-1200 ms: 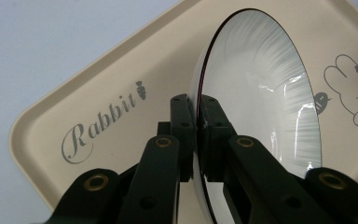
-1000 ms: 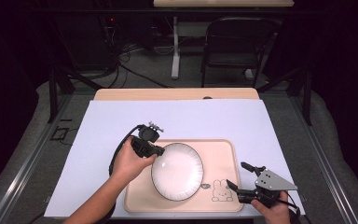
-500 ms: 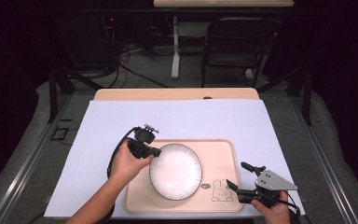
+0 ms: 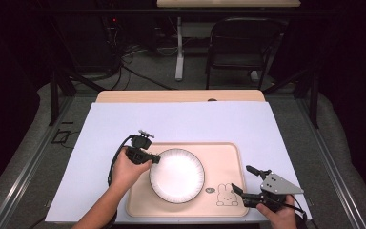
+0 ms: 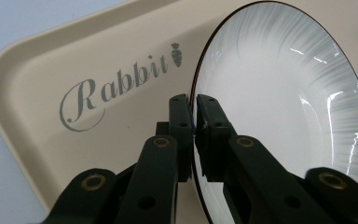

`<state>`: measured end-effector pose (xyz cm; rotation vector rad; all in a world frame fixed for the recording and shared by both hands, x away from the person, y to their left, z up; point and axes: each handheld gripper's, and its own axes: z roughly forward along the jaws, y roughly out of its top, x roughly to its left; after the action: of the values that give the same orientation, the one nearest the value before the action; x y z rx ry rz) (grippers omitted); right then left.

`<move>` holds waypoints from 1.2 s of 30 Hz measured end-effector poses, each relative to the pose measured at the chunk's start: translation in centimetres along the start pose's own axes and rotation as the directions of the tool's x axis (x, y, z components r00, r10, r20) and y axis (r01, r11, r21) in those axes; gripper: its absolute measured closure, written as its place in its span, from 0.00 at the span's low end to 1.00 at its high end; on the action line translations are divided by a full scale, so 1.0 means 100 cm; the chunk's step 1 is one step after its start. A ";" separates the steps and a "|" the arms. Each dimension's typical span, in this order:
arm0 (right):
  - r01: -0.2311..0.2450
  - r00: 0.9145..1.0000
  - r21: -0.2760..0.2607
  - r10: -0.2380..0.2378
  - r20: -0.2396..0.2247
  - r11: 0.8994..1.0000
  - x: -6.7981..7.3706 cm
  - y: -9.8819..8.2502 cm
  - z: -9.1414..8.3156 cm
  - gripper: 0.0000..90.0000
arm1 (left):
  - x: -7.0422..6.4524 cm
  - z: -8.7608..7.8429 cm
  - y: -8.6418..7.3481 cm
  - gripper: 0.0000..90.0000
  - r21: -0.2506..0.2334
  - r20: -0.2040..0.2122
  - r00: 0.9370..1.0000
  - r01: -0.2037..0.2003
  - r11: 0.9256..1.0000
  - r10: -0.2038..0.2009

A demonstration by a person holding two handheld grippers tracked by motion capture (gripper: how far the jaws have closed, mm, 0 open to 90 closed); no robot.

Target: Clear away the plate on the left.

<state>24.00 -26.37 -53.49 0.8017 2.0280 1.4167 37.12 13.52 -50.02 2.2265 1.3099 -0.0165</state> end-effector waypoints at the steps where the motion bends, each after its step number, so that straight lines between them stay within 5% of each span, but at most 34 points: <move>1: -0.001 1.000 0.000 0.001 0.001 1.000 0.000 0.000 0.000 0.23 | 0.001 0.000 0.000 0.95 0.000 0.002 1.000 0.004 1.000 -0.004; 30: 0.004 1.000 0.000 -0.004 -0.002 1.000 0.000 0.001 0.000 0.23 | 0.007 0.018 -0.006 0.90 0.036 -0.062 0.998 0.006 0.999 -0.003; 36: 0.003 1.000 0.001 -0.003 -0.003 1.000 0.000 0.001 0.000 0.23 | 0.005 0.015 -0.005 0.78 0.010 -0.078 0.997 -0.002 1.000 0.003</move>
<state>24.00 -26.30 -53.45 0.7976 2.0315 1.4159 37.34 13.40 -51.66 2.2575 1.3508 0.0654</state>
